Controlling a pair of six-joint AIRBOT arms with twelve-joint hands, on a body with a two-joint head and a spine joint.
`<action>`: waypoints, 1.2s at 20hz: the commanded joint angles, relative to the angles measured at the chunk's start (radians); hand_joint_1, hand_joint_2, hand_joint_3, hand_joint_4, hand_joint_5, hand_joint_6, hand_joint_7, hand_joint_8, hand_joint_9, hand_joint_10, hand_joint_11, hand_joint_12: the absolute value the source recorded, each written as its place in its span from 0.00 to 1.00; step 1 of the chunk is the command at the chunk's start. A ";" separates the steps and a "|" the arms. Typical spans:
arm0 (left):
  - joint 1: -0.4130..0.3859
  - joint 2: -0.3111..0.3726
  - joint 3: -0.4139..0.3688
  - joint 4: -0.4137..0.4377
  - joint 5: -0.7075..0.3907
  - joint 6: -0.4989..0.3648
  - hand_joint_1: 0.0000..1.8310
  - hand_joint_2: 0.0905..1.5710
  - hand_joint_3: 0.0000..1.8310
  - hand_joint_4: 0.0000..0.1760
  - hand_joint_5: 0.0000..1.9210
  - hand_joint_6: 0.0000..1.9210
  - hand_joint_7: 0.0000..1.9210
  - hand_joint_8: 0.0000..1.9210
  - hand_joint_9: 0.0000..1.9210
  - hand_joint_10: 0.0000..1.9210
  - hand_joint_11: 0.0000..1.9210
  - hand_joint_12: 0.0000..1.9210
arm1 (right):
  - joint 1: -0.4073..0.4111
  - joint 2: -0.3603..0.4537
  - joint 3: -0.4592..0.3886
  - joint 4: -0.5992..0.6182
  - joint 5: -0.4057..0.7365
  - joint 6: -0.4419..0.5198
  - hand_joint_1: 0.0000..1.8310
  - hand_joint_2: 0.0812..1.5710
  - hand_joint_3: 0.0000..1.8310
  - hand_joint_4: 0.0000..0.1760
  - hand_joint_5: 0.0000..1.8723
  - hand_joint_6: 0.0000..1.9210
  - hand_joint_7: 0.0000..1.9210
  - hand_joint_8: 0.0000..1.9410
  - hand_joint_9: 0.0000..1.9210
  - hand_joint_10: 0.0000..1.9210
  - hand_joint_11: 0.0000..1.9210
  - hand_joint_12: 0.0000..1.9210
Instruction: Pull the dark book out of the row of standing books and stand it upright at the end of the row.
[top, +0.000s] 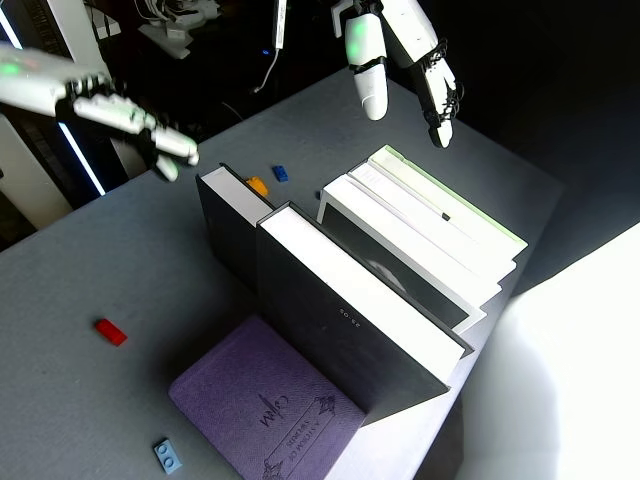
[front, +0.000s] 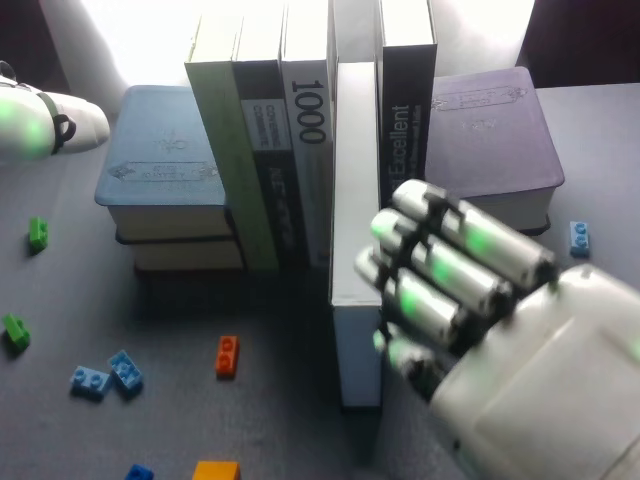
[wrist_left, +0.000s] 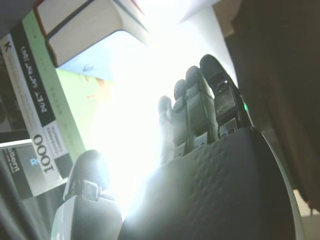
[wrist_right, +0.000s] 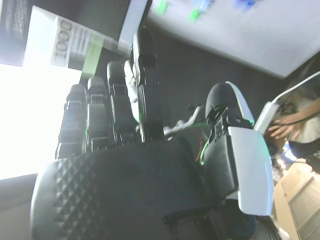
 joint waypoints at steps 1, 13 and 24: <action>-0.013 0.009 0.003 0.078 -0.021 0.000 0.03 0.76 0.00 0.31 0.12 0.00 0.14 0.00 0.15 0.01 0.00 0.44 | 0.021 0.007 -0.010 -0.083 0.080 0.001 0.01 0.75 0.00 0.00 0.40 0.00 0.21 0.01 0.16 0.01 0.00 0.37; -0.015 0.009 0.003 0.078 -0.021 0.008 0.08 0.84 0.00 0.00 0.37 0.56 0.41 0.81 0.39 0.98 0.35 1.00 | 0.226 0.073 0.180 -0.084 -0.067 0.299 0.10 0.75 0.00 0.00 0.40 0.61 0.45 0.64 0.40 0.82 0.29 0.99; -0.019 0.009 0.005 0.081 -0.021 0.023 0.01 0.86 0.00 0.00 0.34 0.67 0.44 0.78 0.42 0.93 0.38 1.00 | 0.217 0.073 0.194 -0.084 -0.104 0.316 0.08 0.75 0.00 0.00 0.43 0.57 0.45 0.71 0.41 0.90 0.30 1.00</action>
